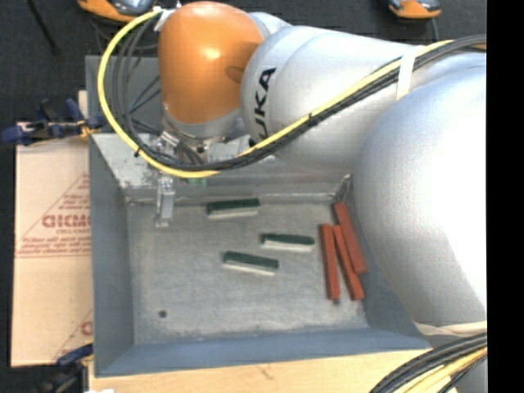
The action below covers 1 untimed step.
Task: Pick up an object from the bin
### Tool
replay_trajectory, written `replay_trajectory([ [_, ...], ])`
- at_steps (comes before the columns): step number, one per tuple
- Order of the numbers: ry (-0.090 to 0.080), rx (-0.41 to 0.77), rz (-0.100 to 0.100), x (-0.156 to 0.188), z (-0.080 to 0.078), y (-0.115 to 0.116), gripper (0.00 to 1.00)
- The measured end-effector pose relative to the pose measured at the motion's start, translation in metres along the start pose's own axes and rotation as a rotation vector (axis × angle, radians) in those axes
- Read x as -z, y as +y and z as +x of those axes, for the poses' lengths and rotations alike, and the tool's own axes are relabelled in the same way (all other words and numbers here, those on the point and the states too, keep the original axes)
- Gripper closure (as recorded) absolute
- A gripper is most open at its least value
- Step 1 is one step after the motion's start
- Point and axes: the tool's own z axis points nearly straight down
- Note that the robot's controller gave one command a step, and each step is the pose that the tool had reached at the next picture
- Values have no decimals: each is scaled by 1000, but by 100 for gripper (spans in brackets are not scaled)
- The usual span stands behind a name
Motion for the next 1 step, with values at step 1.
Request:
replay_trajectory([
  [1, -3, -77, 4, -50, -4, -76, 0],
])
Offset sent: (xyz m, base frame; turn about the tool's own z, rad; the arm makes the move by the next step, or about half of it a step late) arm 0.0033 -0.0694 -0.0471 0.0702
